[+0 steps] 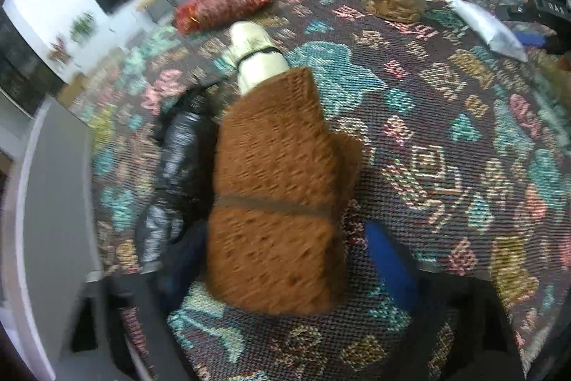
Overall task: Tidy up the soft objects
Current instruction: 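Grasp the brown knit bundle with the left gripper while the right lifts the wipes pack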
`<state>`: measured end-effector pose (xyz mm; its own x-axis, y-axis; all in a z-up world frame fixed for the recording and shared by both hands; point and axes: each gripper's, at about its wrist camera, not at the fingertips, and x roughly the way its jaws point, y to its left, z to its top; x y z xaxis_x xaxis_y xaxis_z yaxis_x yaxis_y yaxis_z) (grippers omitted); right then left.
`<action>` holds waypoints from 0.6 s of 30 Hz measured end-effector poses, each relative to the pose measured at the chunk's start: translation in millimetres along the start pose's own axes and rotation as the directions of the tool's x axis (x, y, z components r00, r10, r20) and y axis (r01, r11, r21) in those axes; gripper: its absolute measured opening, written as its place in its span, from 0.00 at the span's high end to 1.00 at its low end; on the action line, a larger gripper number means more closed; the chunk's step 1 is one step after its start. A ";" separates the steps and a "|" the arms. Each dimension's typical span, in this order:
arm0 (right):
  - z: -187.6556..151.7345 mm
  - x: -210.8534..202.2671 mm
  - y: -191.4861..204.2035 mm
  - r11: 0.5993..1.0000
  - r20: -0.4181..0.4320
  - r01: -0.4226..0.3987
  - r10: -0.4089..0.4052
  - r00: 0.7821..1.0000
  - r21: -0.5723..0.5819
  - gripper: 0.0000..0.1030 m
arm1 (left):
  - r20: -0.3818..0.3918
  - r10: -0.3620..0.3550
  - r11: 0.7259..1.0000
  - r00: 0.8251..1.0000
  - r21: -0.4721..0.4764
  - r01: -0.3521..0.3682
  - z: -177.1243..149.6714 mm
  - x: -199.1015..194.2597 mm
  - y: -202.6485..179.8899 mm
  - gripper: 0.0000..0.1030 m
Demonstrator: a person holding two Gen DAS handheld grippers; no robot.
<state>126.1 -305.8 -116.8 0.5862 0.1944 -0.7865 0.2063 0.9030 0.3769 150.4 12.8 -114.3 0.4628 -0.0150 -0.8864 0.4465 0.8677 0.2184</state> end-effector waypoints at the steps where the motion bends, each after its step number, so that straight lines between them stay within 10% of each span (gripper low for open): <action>1: -1.9 6.2 8.3 0.999 -0.013 0.023 -0.023 1.000 -0.033 0.11 | 0.004 -0.004 1.000 1.000 -0.030 0.004 0.4 -0.9 3.9 0.37; 6: 4.9 14.2 13.4 0.988 -0.002 0.145 -0.145 0.989 -0.062 0.38 | 0.064 -0.125 0.970 0.990 -0.204 0.136 -9.4 -23.6 25.3 0.41; 18: 22.7 -73.5 56.7 0.991 0.318 0.061 -0.019 0.948 -0.122 0.39 | 0.363 -0.186 0.860 0.913 -0.390 0.330 -25.4 -125.1 81.9 0.40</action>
<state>112.5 -277.6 -26.5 0.8009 0.0451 -0.5970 0.1448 0.9530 0.2662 109.6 98.3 4.1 0.6171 -0.3555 -0.7021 0.2381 0.9347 -0.2640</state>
